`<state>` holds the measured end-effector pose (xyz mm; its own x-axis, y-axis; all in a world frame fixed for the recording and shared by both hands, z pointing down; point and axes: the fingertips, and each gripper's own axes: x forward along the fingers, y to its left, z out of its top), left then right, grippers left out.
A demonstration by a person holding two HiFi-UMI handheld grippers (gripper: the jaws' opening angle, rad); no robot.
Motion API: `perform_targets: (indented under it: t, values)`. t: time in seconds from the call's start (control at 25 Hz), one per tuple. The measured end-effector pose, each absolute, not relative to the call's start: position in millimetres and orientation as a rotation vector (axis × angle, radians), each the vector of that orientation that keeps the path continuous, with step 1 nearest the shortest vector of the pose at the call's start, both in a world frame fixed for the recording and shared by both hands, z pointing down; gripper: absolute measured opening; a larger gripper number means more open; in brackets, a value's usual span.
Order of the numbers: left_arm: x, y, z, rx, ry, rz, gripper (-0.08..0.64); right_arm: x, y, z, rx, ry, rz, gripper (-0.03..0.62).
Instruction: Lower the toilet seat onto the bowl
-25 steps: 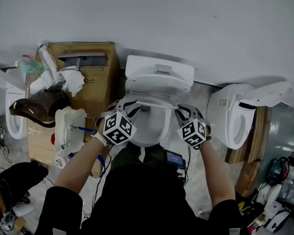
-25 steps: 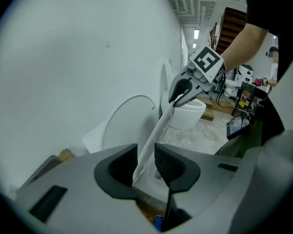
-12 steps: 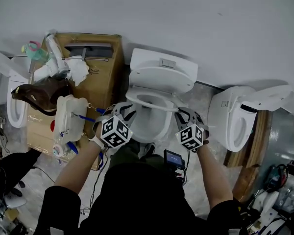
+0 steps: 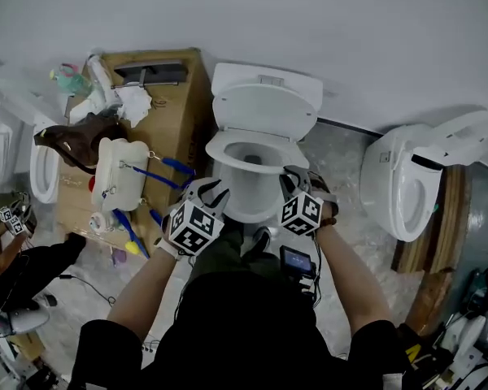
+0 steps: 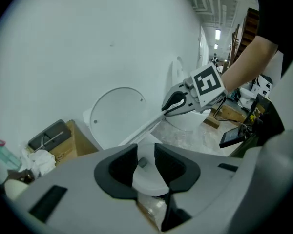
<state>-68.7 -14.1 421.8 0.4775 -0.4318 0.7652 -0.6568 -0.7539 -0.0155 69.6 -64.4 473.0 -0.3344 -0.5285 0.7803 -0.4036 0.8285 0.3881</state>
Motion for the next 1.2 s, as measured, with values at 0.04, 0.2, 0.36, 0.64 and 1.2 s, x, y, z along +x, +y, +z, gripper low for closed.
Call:
perform_targets:
  t: [0.04, 0.2, 0.36, 0.64, 1.2]
  values:
    - [-66.6, -3.9, 417.6, 2.432, -0.945, 1.132, 0.117, 69.8, -60.6, 474.5, 0.691, -1.970, -0.152, 0.071]
    - [-68.4, 36.8, 411.7, 2.378, -0.998, 1.138, 0.117, 69.4, -44.7, 481.8, 0.671, -1.977, -0.162, 0.071]
    - [-76.6, 72.4, 419.8, 2.310, -1.037, 1.144, 0.117, 65.3, -28.5, 490.6, 0.640, -1.986, -0.206, 0.071]
    - [-79.5, 97.8, 429.2, 2.219, -1.142, 1.121, 0.117, 66.3, -10.2, 500.5, 0.663, -1.981, -0.331, 0.070]
    - [-113.2, 35.0, 477.8, 1.666, -1.065, 0.199, 0.117, 60.9, 3.6, 511.6, 0.728, -1.997, -0.326, 0.071]
